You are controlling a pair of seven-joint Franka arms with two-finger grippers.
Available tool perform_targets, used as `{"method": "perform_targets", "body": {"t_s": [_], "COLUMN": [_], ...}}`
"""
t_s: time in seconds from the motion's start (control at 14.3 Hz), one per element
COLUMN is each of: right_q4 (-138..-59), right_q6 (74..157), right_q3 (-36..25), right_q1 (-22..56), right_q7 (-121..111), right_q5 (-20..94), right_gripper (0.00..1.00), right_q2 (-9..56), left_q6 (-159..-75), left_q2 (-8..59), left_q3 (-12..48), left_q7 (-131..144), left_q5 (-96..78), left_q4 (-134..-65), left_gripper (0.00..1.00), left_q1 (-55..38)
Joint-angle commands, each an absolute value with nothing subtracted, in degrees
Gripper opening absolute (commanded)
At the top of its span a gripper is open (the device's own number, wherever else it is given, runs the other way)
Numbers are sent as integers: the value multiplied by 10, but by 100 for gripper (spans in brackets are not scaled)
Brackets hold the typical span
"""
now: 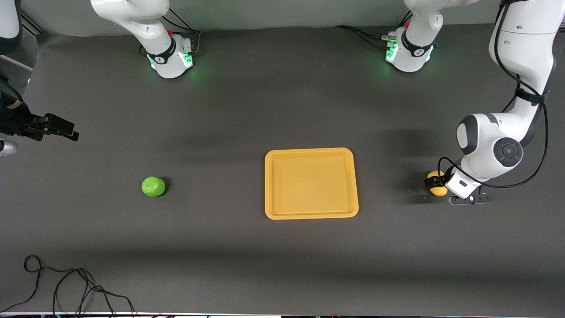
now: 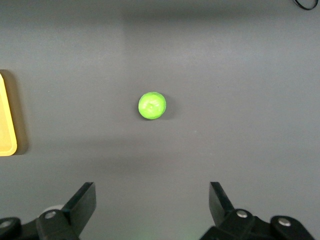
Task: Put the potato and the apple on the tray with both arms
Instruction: 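Move the left gripper down over the yellow potato, then close the left gripper on the yellow potato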
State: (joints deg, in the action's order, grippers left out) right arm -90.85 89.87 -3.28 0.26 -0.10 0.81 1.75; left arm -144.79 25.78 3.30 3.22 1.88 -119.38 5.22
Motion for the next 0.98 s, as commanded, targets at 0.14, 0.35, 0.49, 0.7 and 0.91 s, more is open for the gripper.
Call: {"method": "perform_targets", "body": {"t_s": [0.14, 0.35, 0.49, 0.7, 0.91], "right_q4": [-911, -911, -911, -911, -911], "right_q6": [904, 904, 904, 904, 904], "right_q3": [-36, -36, -36, -36, -36], "right_q1": [8, 9, 8, 8, 8], "right_q7": [-7, -7, -7, -7, -7], "right_q5": [-1, -1, -1, -1, -1], "right_gripper": [100, 100, 100, 100, 100], "right_q2": [16, 15, 16, 16, 16], "left_q6": [-1455, -1455, -1452, -1443, -1313], "left_q2": [251, 251, 250, 241, 229], "left_q3": [32, 32, 32, 34, 36], "left_q7": [32, 32, 32, 24, 22], "left_q5": [14, 14, 14, 14, 14], "left_q4": [-1207, -1207, -1206, -1198, -1121], "left_gripper": [65, 51, 43, 25, 16], "left_q1": [48, 48, 48, 48, 48]}}
